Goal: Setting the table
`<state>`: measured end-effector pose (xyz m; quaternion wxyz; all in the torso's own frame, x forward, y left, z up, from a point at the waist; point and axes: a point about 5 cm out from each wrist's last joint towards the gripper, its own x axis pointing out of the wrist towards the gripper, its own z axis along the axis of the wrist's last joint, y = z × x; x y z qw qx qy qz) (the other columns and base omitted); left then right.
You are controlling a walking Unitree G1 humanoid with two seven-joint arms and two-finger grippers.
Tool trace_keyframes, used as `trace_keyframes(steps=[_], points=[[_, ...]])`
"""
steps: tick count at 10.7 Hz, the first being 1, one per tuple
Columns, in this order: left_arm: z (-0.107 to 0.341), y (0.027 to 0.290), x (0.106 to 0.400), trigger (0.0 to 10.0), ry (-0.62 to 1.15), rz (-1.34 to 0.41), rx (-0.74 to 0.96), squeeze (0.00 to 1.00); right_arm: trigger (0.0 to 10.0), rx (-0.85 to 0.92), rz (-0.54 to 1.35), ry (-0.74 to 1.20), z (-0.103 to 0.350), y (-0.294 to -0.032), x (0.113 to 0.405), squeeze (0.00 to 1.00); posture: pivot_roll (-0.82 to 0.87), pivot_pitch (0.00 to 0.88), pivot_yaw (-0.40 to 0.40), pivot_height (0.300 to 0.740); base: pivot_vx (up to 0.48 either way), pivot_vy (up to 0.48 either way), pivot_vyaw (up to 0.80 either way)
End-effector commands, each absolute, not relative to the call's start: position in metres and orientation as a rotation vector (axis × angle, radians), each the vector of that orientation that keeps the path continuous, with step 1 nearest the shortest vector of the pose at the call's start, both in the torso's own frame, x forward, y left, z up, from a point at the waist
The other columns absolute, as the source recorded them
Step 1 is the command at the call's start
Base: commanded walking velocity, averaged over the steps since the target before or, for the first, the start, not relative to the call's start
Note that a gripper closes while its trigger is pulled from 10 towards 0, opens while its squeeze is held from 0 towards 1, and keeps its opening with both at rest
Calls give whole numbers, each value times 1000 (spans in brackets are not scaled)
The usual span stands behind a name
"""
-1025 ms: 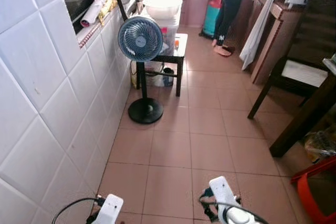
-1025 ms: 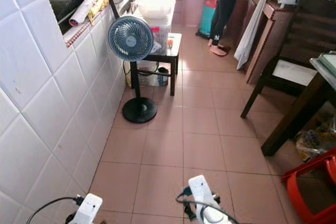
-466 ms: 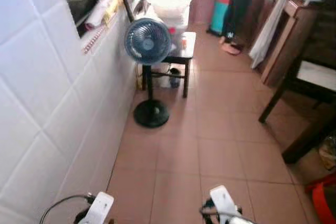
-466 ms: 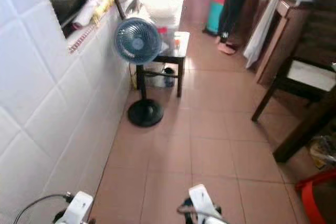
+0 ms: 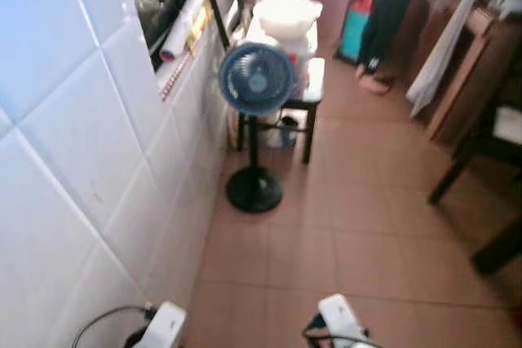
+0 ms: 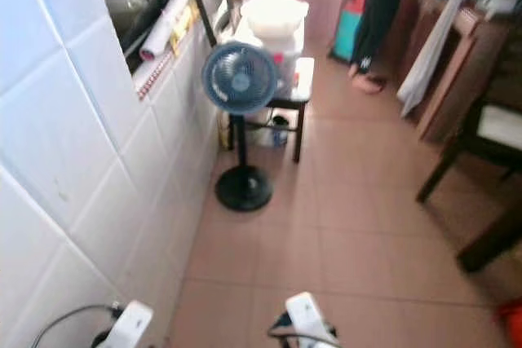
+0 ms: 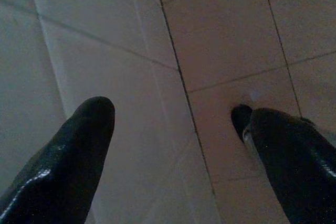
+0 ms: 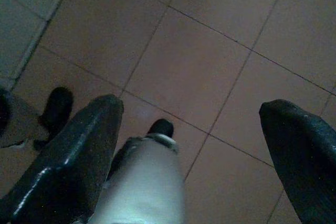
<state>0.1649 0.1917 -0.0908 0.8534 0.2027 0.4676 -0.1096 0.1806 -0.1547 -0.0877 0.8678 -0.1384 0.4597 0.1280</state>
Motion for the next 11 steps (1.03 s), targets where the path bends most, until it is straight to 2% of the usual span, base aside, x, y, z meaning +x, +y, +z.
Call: trace_keyframes(steps=[1, 3, 9, 11], points=[[-92, 186, 163, 10000, 985, -246, 423, 0, 10000, -299, 255, 962, -87, -160, 181, 0, -96, 0, 19, 740, 0, 0, 0], [-92, 187, 162, 10000, 979, -251, 421, 0, 10000, -306, 258, 961, -87, -160, 182, 0, -94, 0, 18, 740, 0, 0, 0], [-93, 186, 160, 10000, 982, -267, 420, 0, 10000, -309, 255, 954, -86, -160, 184, 0, -103, 0, 24, 740, 0, -450, 0], [-93, 185, 162, 10000, 983, -256, 414, 0, 10000, -309, 253, 954, -86, -161, 184, 0, -104, 0, 27, 740, 0, 0, 0]])
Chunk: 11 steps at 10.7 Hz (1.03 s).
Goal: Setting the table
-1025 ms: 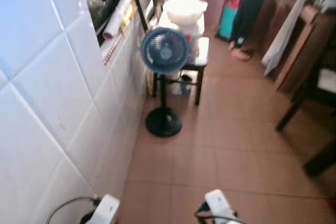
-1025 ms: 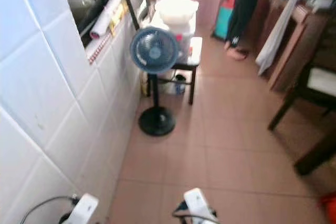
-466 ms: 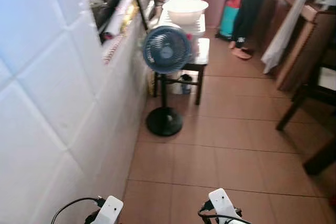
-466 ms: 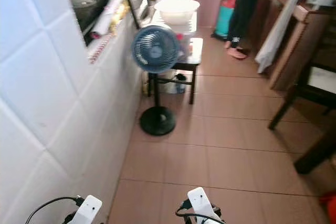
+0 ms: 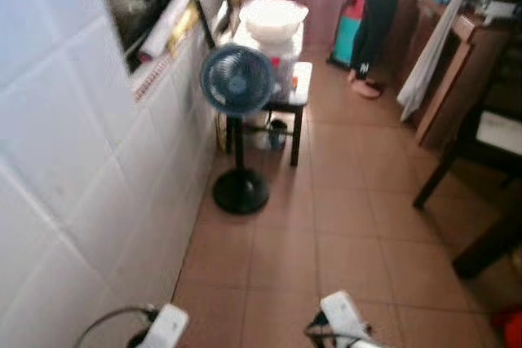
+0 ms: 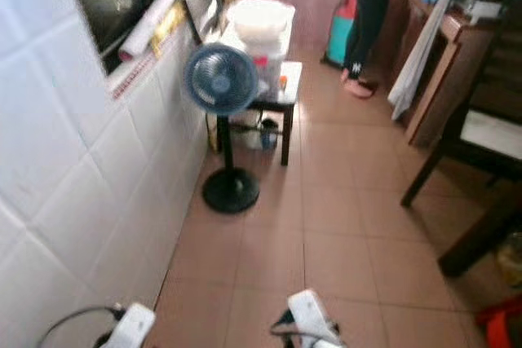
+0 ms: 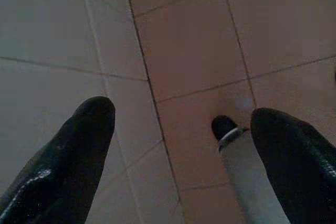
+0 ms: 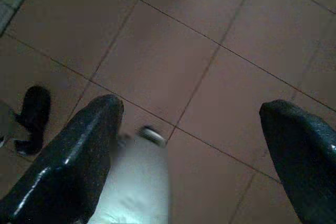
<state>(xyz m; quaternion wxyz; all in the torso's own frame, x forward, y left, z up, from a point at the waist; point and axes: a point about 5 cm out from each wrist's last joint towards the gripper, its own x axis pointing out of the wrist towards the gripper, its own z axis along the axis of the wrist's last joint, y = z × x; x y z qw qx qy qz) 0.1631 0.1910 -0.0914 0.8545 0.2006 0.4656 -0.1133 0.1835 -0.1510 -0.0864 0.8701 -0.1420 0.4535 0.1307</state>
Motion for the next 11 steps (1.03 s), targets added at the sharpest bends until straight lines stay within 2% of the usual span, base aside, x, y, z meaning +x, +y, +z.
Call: trace_keyframes(steps=[1, 5, 10, 11], points=[[-92, 184, 163, 10000, 982, -259, 414, 0, 10000, -308, 252, 954, -86, -160, 184, 0, -103, 0, 26, 740, 0, 0, 0], [-90, 196, 165, 10000, 987, -242, 403, 0, 10000, -301, 256, 950, -85, -159, 187, 0, -100, 0, 28, 740, 0, 0, 0], [-89, 194, 167, 10000, 981, -254, 401, 0, 10000, -306, 253, 948, -83, -162, 189, 0, -102, 0, 27, 740, 265, 0, -424], [-89, 194, 167, 10000, 982, -256, 402, 0, 10000, -308, 254, 947, -83, -162, 190, 0, -103, 0, 26, 740, 281, 0, 0]])
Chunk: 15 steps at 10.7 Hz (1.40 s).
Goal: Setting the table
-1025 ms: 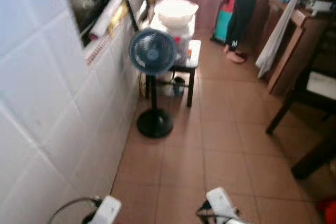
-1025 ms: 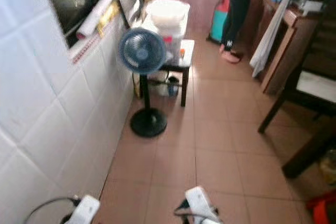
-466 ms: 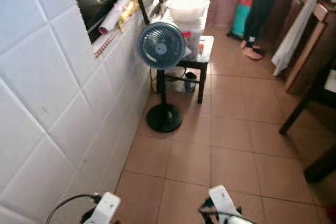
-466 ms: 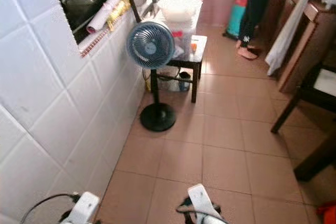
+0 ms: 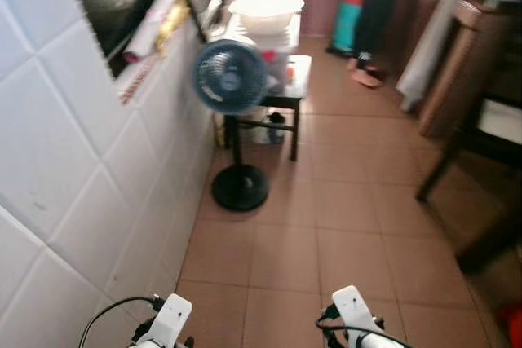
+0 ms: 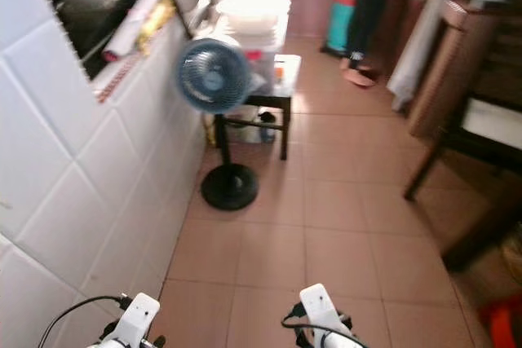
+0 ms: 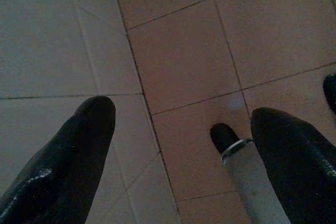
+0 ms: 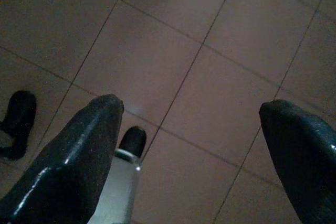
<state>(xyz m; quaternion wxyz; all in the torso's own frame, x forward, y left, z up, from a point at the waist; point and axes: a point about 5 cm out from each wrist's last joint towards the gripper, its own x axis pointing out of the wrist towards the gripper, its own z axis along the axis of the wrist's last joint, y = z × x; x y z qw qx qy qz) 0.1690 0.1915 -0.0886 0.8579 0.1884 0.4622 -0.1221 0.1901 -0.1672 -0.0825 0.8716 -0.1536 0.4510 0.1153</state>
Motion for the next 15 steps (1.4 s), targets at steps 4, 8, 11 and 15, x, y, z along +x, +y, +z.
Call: trace_keyframes(steps=[4, 8, 11, 15], points=[[-89, 193, 168, 10000, 984, -260, 405, 0, 10000, -311, 259, 952, -85, -161, 185, 0, -100, 0, 24, 740, 277, 0, 0], [-89, 193, 170, 10000, 989, -237, 390, 0, 10000, -305, 254, 957, -86, -162, 184, 0, -102, 0, 27, 740, 0, 0, 0], [-89, 193, 171, 10000, 998, -193, 353, 0, 10000, -295, 243, 960, -86, -163, 184, 0, -96, 0, 21, 740, 0, 0, 0], [-83, 192, 185, 10000, 979, -64, 185, 0, 10000, -146, 125, 943, -80, -166, 195, 0, -88, 0, 19, 740, 0, 0, 0]])
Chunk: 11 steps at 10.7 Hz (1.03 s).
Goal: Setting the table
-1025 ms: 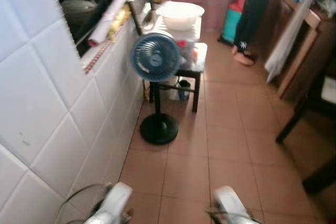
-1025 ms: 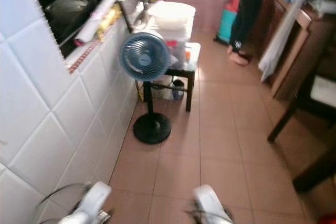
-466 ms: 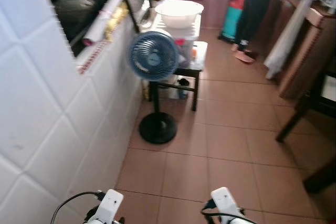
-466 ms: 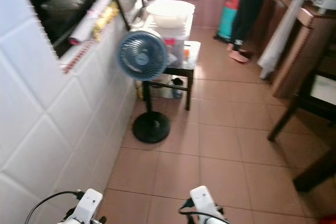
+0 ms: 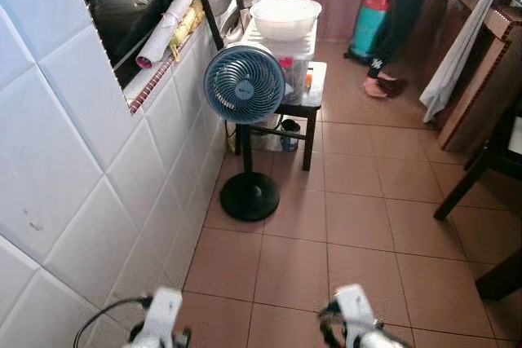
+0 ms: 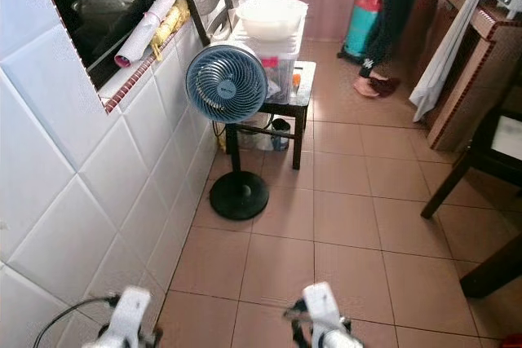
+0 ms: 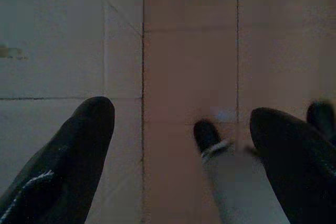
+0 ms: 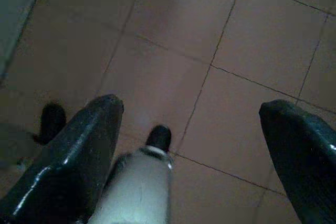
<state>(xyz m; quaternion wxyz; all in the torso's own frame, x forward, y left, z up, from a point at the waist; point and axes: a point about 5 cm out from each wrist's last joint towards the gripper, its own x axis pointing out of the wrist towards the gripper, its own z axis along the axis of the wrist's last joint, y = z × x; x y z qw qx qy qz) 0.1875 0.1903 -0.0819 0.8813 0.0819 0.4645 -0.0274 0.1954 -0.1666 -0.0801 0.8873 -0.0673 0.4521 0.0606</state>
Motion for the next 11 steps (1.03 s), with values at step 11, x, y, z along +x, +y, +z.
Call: trace_keyframes(steps=[11], points=[[-84, 174, 189, 10000, 1023, -31, 70, 0, 10000, -73, 141, 873, -67, -141, 221, 0, -94, 0, 31, 740, 0, 0, 0]])
